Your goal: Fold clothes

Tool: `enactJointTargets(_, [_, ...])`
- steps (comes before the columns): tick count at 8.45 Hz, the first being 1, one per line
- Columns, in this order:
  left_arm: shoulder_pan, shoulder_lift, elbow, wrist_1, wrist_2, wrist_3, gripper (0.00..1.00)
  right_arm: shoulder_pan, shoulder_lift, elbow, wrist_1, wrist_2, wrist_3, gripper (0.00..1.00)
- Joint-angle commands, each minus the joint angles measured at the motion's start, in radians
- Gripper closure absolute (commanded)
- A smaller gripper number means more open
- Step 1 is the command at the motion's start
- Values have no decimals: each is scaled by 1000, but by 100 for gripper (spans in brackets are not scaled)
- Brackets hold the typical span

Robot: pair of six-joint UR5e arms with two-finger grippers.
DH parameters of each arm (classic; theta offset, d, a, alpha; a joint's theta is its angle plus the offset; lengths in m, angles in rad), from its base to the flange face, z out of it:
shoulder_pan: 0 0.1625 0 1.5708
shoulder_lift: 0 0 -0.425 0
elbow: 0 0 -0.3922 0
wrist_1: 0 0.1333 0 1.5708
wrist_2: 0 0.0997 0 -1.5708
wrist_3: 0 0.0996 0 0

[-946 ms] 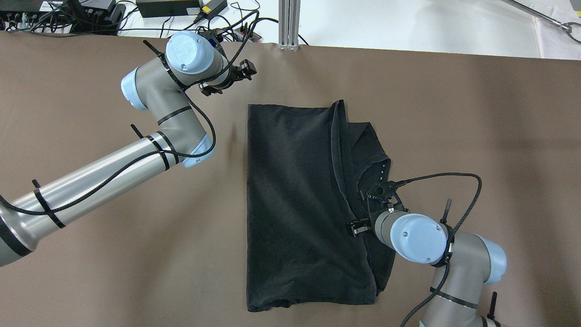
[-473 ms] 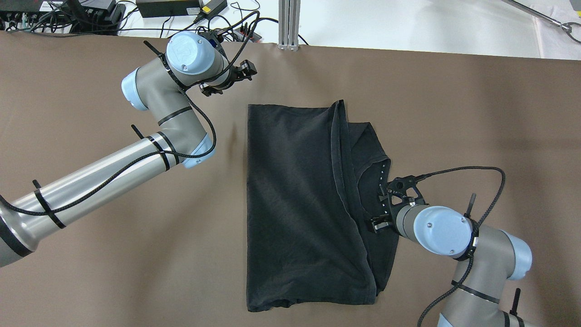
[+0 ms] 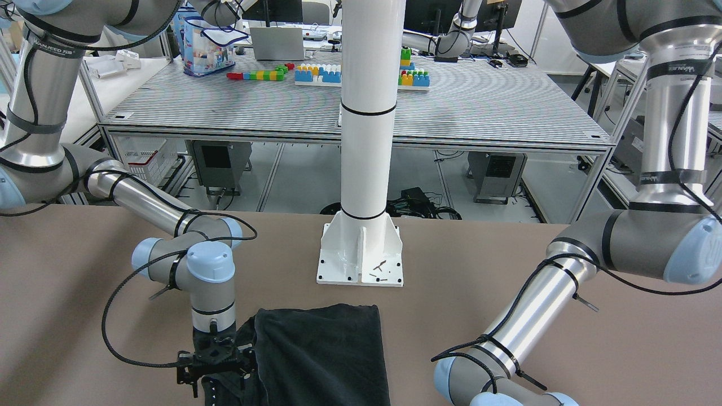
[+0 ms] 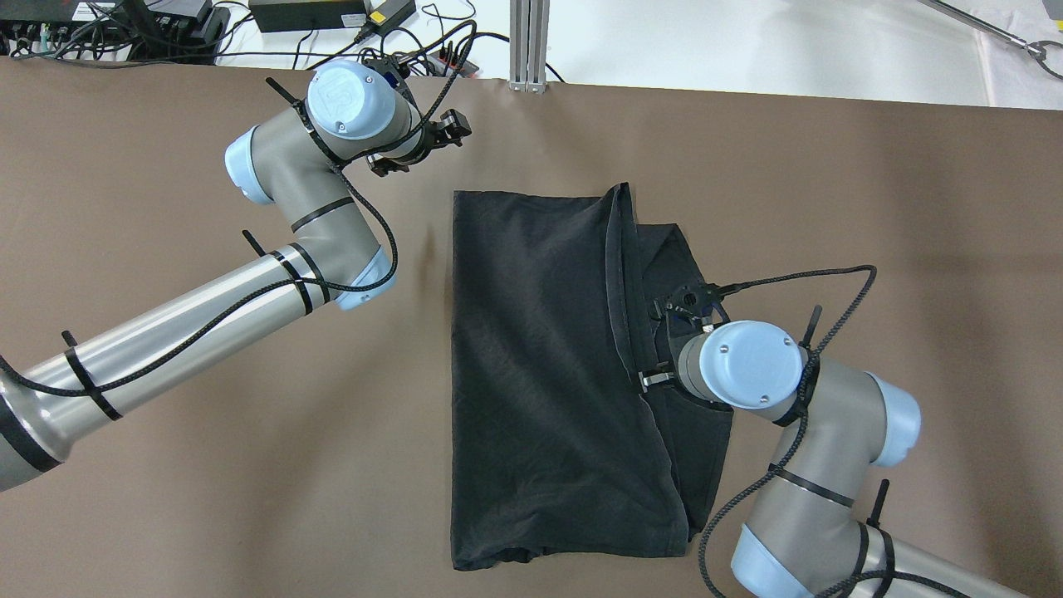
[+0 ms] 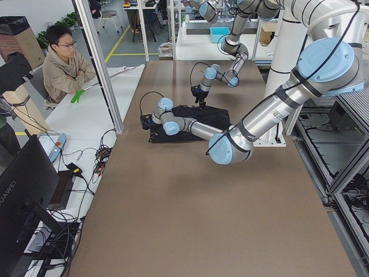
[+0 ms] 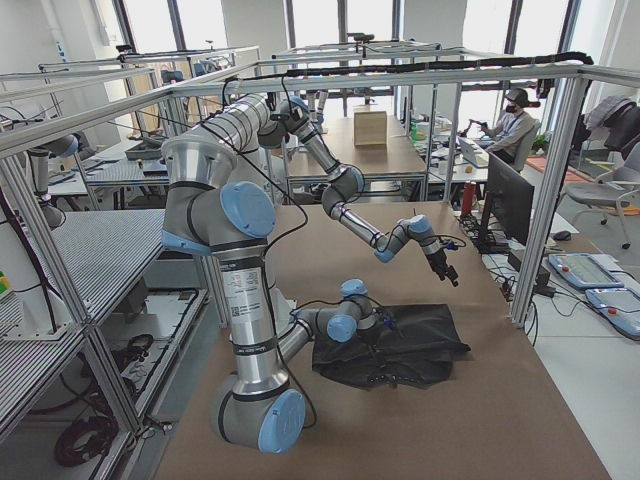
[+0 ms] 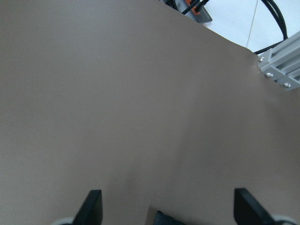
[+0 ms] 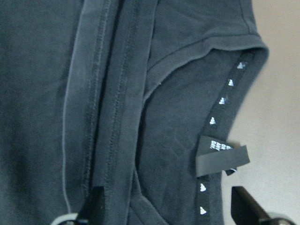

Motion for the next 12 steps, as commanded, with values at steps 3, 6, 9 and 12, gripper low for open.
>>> enactJointTargets(3, [10, 3, -15, 0, 6, -6, 0, 0, 152, -167, -35, -12, 35, 5])
enactJointTargets(6, [24, 3, -19, 1, 10, -15, 0, 0, 162, -170, -35, -12, 35, 5])
enactJointTargets(9, [25, 3, -22, 1, 12, -26, 0, 0, 162, -193, -35, -11, 67, 5])
enactJointTargets(12, [67, 2, -32, 1, 65, -34, 0, 0, 164, -190, -35, -11, 69, 5])
